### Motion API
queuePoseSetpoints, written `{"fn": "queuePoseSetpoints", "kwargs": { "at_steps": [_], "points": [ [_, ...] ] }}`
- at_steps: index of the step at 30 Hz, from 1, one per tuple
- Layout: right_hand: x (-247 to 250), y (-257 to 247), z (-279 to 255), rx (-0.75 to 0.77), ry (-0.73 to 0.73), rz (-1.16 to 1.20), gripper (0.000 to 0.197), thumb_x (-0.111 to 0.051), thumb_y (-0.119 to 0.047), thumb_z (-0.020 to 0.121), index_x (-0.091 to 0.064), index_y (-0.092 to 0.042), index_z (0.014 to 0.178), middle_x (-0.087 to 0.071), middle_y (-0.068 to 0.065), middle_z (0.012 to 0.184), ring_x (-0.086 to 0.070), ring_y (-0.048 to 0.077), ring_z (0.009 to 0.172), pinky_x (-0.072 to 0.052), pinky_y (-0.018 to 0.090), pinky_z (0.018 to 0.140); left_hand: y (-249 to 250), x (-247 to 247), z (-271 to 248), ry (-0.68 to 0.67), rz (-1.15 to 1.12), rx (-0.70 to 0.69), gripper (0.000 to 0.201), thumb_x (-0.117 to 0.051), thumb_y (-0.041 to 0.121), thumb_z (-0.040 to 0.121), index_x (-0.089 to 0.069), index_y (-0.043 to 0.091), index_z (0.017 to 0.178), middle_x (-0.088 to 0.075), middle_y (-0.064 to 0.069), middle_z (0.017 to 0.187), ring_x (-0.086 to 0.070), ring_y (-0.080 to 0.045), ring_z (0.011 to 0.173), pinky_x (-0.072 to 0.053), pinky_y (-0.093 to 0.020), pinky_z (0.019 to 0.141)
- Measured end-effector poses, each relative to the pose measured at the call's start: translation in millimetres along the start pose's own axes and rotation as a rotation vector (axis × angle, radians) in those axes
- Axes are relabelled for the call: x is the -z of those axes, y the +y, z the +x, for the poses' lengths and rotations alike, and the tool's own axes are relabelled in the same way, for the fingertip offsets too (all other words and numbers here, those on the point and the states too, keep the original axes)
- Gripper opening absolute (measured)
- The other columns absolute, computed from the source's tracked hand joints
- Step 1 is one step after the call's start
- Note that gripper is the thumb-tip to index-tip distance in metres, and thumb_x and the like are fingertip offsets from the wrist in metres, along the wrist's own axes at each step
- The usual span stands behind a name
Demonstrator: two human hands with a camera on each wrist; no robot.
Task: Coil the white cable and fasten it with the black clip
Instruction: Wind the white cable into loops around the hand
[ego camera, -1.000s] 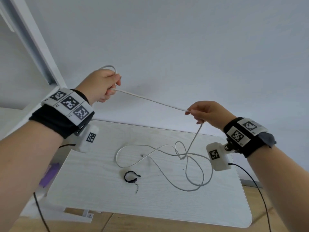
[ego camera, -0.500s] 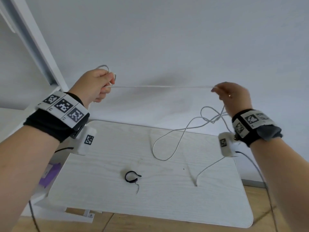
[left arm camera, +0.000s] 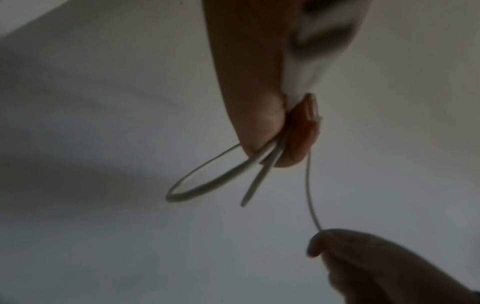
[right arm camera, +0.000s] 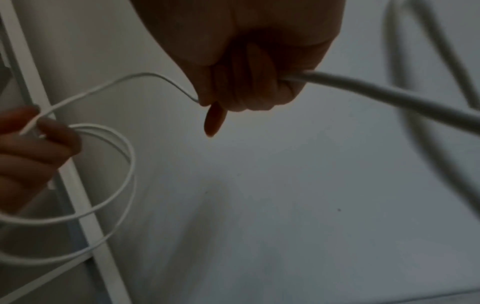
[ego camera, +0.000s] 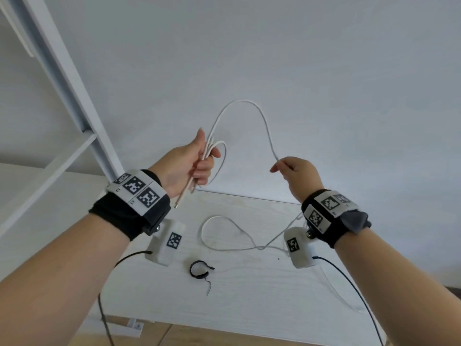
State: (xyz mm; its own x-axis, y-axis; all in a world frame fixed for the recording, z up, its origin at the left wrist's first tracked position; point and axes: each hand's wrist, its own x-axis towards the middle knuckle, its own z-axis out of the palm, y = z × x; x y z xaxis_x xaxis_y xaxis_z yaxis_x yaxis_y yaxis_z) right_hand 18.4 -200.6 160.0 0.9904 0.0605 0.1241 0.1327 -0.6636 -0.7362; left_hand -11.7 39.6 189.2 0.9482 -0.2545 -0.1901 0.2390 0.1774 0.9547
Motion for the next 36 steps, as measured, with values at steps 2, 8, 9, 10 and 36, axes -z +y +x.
{"fn": "queuePoseSetpoints", "kwargs": {
  "at_steps": [2,8,9,10,36],
  "points": [
    [-10.2,-6.7,-3.1,-0.019,-0.108,-0.05,0.026,-0.045,-0.02,0.092,-0.067,-0.016,0.078,-0.052,-0.012,0.067,-0.047,0.006,0.063,-0.036,0.024,0.058,0.3,-6.0,0.9,-0.038,-0.109,-0.026,0.047,-0.025,0.051,0.095,-0.049,0.015,0.079,-0.028,0.007,0.051,-0.024,-0.008,0.043,-0.03,-0.018,0.044],
    [-34.4,-18.5,-18.9,0.046,-0.457,-0.29,0.03,-0.043,-0.023,0.093,-0.07,-0.013,0.086,-0.048,-0.012,0.067,-0.038,0.002,0.055,-0.028,0.018,0.052,8.3,-8.3,7.1,0.037,-0.223,-0.155,0.032,-0.034,0.031,0.1,-0.047,0.017,0.074,-0.044,0.008,0.054,-0.04,-0.007,0.046,-0.039,-0.019,0.052],
    [-36.4,-20.9,-21.9,0.051,-0.507,-0.317,0.03,-0.043,-0.023,0.094,-0.07,-0.012,0.088,-0.046,-0.012,0.065,-0.038,0.002,0.054,-0.027,0.018,0.052,9.4,-8.8,7.5,0.071,-0.226,-0.173,0.032,-0.034,0.028,0.1,-0.047,0.016,0.074,-0.049,0.007,0.054,-0.046,-0.007,0.048,-0.042,-0.02,0.054],
    [-38.2,-23.4,-24.5,0.059,-0.553,-0.341,0.03,-0.043,-0.023,0.094,-0.07,-0.012,0.089,-0.045,-0.012,0.064,-0.038,0.002,0.055,-0.027,0.017,0.052,9.8,-9.3,7.5,0.102,-0.228,-0.188,0.031,-0.034,0.025,0.1,-0.048,0.015,0.074,-0.056,0.006,0.056,-0.053,-0.008,0.051,-0.047,-0.021,0.058],
    [-23.4,-52.6,-21.0,0.345,-0.118,-0.145,0.03,-0.055,-0.039,0.088,-0.057,-0.013,0.073,-0.043,-0.009,0.05,-0.04,0.008,0.049,-0.036,0.026,0.052,-30.9,-31.2,-3.8,0.013,0.389,-0.074,0.034,-0.037,0.027,0.1,-0.053,0.004,0.081,-0.05,-0.001,0.042,-0.049,-0.019,0.044,-0.056,-0.047,0.081]
  ]
}}
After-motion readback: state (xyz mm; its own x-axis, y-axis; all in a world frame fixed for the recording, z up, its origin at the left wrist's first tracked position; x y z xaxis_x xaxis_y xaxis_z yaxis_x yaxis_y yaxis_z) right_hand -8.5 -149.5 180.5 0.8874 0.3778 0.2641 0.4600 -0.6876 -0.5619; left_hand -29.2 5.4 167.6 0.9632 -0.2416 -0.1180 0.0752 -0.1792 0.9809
